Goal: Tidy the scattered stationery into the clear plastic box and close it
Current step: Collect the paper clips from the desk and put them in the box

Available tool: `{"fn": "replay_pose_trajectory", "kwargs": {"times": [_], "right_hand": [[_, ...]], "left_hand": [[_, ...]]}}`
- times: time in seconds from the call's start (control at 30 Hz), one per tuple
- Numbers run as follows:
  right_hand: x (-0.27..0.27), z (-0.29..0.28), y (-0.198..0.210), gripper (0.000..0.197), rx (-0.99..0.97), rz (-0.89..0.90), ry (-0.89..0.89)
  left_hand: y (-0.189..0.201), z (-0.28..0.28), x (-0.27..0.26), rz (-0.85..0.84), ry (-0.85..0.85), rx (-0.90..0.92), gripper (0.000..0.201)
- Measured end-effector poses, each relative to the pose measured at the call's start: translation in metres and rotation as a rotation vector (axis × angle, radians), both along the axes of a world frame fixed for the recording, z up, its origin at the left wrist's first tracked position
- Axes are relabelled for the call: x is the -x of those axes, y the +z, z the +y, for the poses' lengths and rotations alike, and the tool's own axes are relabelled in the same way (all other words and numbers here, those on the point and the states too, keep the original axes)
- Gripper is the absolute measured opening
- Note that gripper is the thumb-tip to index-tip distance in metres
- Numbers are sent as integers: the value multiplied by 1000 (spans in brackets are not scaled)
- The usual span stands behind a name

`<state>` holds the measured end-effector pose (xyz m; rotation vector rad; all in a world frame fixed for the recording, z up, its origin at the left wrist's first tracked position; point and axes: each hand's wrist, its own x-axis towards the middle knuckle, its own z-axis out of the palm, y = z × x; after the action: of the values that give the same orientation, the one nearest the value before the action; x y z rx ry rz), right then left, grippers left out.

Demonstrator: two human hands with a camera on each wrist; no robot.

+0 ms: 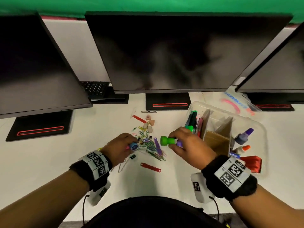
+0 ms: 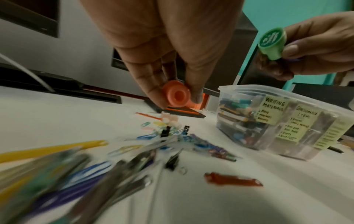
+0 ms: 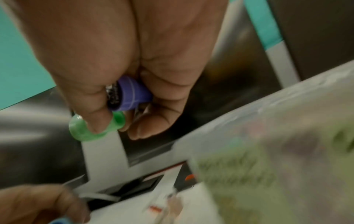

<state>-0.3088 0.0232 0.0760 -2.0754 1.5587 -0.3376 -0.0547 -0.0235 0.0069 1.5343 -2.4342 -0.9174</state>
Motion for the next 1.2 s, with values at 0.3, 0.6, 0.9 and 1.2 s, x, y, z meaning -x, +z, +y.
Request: {"fn": "replay_pose_trajectory", "kwargs": {"times": [0.3,0.6,0.9,1.2], "right_hand": [[105,10,-11,19,-117,363,-376],[118,22,-2,42,-112,201,-378],[139,65,-21,31,-77,233,-82],[128,57,-51,21,132,137,-117]], "left_hand": [[45,2,114,262,-53,53,38],[61,9,180,368,-189,66,38],[40,18,210,245,-424,19,46],[40,-3,160,-37,-408,66,30]]}}
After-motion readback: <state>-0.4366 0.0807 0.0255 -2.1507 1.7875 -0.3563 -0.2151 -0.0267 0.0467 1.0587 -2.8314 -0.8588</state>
